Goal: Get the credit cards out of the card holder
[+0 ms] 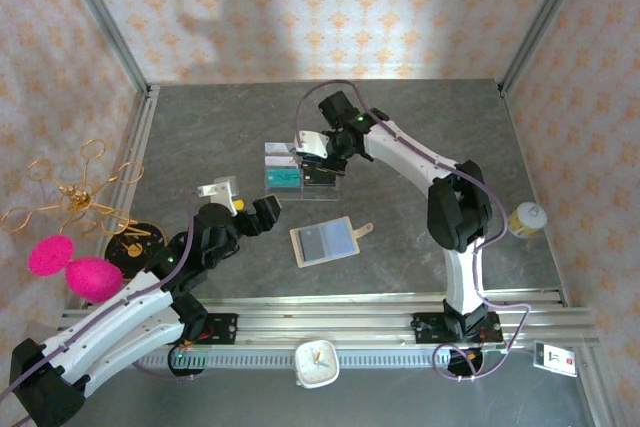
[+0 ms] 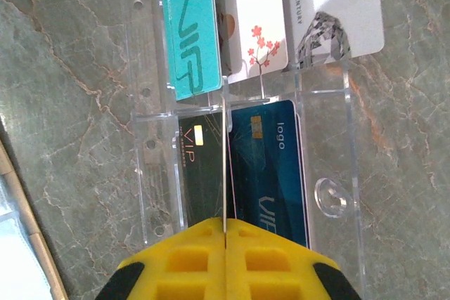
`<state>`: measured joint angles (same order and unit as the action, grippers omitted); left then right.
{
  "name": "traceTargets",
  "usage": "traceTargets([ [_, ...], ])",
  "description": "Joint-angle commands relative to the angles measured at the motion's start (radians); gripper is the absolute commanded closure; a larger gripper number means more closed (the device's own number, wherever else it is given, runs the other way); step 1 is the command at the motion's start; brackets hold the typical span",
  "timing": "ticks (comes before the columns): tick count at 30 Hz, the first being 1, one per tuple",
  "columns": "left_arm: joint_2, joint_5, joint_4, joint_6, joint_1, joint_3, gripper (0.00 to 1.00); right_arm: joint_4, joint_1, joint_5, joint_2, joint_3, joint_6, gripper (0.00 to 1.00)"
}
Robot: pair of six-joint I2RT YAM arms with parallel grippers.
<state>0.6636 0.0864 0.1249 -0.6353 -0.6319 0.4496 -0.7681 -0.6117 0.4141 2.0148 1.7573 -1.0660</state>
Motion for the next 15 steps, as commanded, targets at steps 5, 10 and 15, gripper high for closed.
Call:
traceTargets([
  [5, 0.004, 0.004, 0.017, 0.028, 0.012, 0.006, 0.01, -0.011, 0.0, -0.034, 0.058, 0.042, 0.025, 1.0],
  [10, 0.004, 0.002, 0.014, 0.028, 0.012, 0.005, 0.01, -0.001, -0.011, -0.06, 0.066, 0.035, 0.031, 1.0],
  [15, 0.004, 0.003, 0.016, 0.024, 0.012, 0.004, 0.01, 0.031, -0.014, -0.095, 0.053, 0.022, 0.051, 1.0],
])
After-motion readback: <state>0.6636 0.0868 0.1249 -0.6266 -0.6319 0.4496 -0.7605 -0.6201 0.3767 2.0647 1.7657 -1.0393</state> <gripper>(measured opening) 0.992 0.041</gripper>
